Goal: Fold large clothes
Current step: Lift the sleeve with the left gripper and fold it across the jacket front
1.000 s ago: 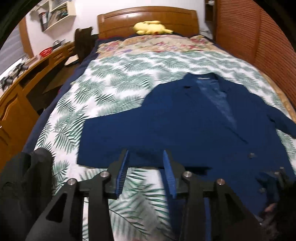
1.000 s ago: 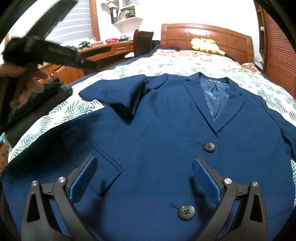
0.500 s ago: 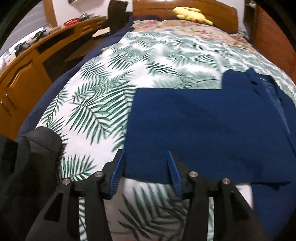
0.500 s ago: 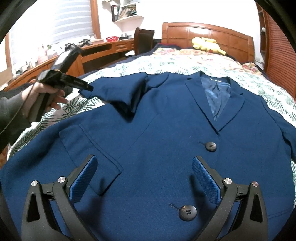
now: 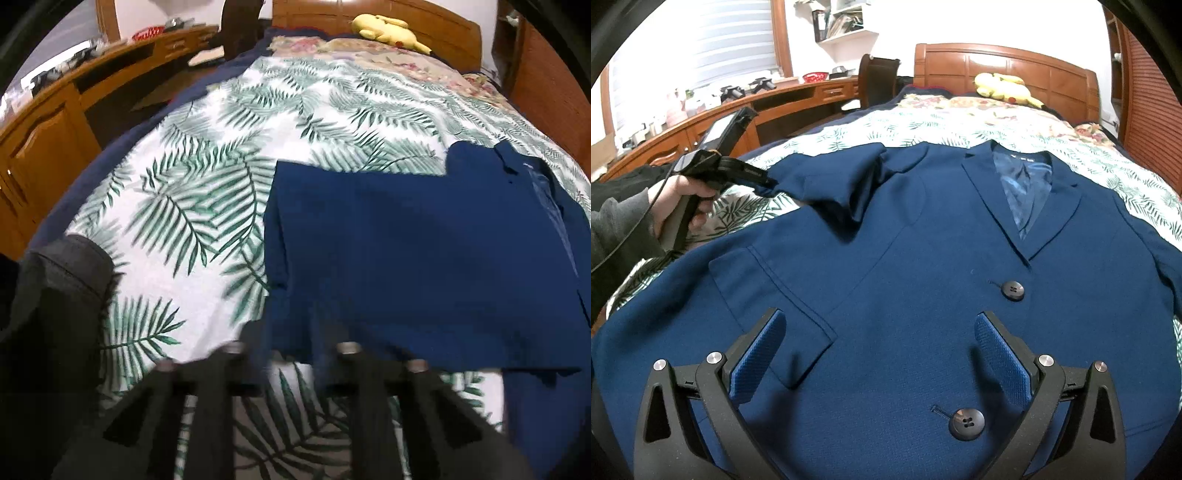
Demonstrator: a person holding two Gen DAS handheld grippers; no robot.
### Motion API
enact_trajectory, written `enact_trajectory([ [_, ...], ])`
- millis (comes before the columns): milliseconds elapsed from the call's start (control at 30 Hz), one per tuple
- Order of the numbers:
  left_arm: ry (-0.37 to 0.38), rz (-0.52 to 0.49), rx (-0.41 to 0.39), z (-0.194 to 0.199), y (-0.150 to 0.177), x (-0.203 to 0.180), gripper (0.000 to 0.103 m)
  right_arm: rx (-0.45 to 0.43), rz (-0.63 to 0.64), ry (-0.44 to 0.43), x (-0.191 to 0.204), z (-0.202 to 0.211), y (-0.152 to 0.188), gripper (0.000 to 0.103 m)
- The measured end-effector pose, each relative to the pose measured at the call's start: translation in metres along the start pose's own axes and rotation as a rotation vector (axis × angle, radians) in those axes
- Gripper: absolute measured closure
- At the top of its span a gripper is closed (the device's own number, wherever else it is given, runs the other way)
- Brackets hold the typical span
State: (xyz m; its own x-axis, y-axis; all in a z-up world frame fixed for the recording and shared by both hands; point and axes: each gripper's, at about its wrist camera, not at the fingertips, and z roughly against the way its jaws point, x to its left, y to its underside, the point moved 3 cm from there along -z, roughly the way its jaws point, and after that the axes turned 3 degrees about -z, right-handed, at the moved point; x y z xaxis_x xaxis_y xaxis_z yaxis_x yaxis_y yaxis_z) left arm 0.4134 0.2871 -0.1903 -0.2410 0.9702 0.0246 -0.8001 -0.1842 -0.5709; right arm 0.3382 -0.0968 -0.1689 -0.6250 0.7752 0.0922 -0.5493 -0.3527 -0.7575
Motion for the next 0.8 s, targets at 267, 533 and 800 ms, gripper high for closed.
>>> enact_trajectory([
  [267,-0.002,-0.094,-0.129,0.089,-0.021,-0.058,0.097,-0.007,-0.003,0.001,-0.001,0.001,0.0,0.0],
  [533,0.062,-0.142,-0.244,0.173,-0.013,-0.141,0.097,-0.049,-0.029,-0.013,-0.005,0.014,-0.003,0.0],
  [800,0.085,-0.187,-0.274,0.226,0.016,-0.194,0.097,-0.142,-0.041,-0.004,-0.02,0.058,-0.012,0.0],
])
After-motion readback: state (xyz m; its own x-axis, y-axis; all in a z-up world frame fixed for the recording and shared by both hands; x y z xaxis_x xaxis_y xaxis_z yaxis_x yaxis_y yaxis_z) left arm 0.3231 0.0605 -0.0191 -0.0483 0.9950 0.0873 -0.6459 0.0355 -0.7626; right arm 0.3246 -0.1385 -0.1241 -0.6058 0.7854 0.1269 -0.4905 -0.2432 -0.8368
